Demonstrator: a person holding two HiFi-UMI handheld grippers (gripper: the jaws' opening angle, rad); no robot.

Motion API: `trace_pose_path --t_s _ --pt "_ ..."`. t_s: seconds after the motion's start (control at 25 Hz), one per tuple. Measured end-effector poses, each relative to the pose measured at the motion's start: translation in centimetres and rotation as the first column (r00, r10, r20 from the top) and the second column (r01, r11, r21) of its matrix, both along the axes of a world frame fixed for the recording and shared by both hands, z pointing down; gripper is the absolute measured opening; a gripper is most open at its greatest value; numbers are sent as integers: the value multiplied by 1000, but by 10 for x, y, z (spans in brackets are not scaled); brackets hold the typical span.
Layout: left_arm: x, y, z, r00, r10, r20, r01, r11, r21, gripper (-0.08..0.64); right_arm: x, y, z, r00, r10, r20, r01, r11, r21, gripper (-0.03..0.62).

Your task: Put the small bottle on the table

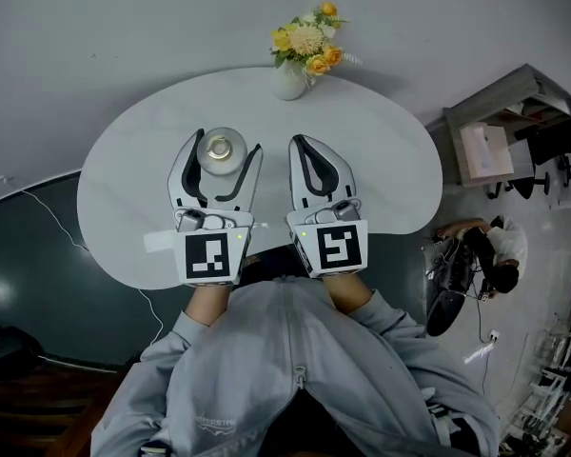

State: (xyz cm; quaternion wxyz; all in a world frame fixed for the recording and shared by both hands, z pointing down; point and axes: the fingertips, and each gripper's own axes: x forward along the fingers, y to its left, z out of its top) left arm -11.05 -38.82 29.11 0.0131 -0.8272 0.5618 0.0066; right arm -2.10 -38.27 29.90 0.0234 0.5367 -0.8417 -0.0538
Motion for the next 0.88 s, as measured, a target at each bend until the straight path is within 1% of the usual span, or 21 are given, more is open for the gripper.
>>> trace_pose_path --t_s 0.12,0.24,0.48,0.88 --pt "3 -7 1 1000 -7 6 7 1000 8 334 0 -7 2 1000 -27 4 27 1000 -5 28" --pt "5 -14 8 1000 -13 11 13 1000 3 334 -1 -15 5 999 -42 29 42 999 -9 28" --pt "9 -31 29 1000 -17 5 17 1000 -6 334 0 -33 30 997 -64 31 65 997 -35 28" --pt "11 -51 79 1000 -9 5 9 999 -50 334 -4 -58 75 995 -91 44 95 993 -75 28"
